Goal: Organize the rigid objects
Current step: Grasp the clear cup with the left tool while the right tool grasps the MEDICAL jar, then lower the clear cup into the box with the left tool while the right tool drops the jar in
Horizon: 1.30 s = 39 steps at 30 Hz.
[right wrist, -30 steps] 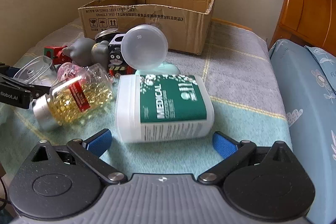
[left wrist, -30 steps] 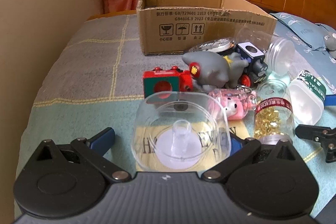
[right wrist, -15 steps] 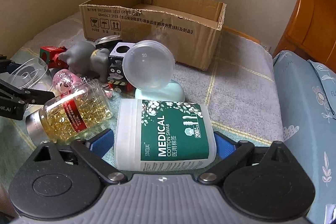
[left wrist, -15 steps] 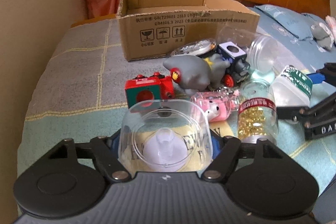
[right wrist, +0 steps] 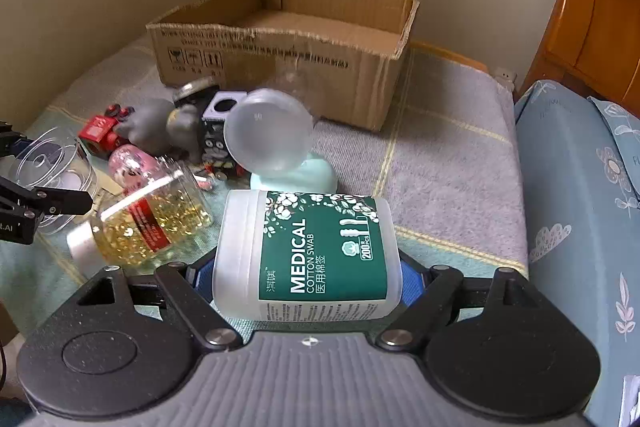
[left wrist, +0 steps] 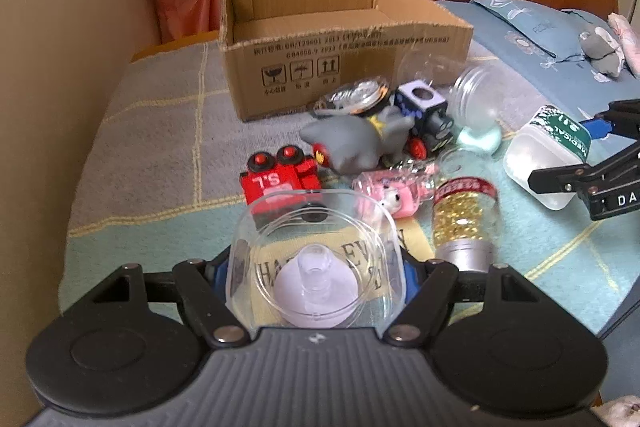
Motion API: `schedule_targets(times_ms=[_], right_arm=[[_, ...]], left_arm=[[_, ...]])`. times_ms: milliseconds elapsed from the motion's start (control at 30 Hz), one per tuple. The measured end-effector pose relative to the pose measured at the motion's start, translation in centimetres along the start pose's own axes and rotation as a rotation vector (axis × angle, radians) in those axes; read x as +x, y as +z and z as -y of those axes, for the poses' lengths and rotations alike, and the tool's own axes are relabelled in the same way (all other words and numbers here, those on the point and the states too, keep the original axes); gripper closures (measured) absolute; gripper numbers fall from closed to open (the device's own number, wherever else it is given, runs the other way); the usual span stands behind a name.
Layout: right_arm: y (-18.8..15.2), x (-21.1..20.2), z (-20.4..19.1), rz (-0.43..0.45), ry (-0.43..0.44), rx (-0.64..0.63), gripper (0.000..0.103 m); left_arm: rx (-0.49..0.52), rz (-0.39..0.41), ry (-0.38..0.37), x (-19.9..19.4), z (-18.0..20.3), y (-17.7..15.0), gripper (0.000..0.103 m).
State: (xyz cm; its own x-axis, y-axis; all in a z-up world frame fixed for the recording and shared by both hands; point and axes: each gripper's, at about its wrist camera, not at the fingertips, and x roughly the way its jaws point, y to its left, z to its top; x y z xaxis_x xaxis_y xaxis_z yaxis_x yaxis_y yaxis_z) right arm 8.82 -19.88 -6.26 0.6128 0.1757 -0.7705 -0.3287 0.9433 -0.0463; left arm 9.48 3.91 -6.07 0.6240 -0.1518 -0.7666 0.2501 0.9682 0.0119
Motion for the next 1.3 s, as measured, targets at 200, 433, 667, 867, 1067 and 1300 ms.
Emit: schedule_targets(times_ms=[200,433,667,867,1067,1300], right_arm=[[0.8,-2.2,0.5,0.031,0.030,-0.026,0.016],[3.3,-4.2,0.9,0.093,0.085,-0.049,0.016],[7.8,-4.3,1.1,0.159,0.088,-0.088,0.016],[11.7,-2.9,2.3,0.186,0.083,-0.066,0.016],[14.7,-1.4,3.8,0.186,0.071,-0.037,0.016],[16.4,0.3,4.4,0.173,0.059,-0.040,0.016]], left_arm=[[0.026,0.012,-0.022,-1.8,0.3,2.0,0.030],[0.035,0.031,-0.052,-2.1,0.0,6.5,0.030],[0.068,0.090,-0.023,-0.1,-0.7,13.9,0.029],[0.066,0.083,-0.011,4.5,-1.7,20.1,0.029],[0.056,0.047,0.061,10.1,-3.1,23.8,0.029],[0.009,0.067,0.140,13.3,-4.8,25.9,0.018]])
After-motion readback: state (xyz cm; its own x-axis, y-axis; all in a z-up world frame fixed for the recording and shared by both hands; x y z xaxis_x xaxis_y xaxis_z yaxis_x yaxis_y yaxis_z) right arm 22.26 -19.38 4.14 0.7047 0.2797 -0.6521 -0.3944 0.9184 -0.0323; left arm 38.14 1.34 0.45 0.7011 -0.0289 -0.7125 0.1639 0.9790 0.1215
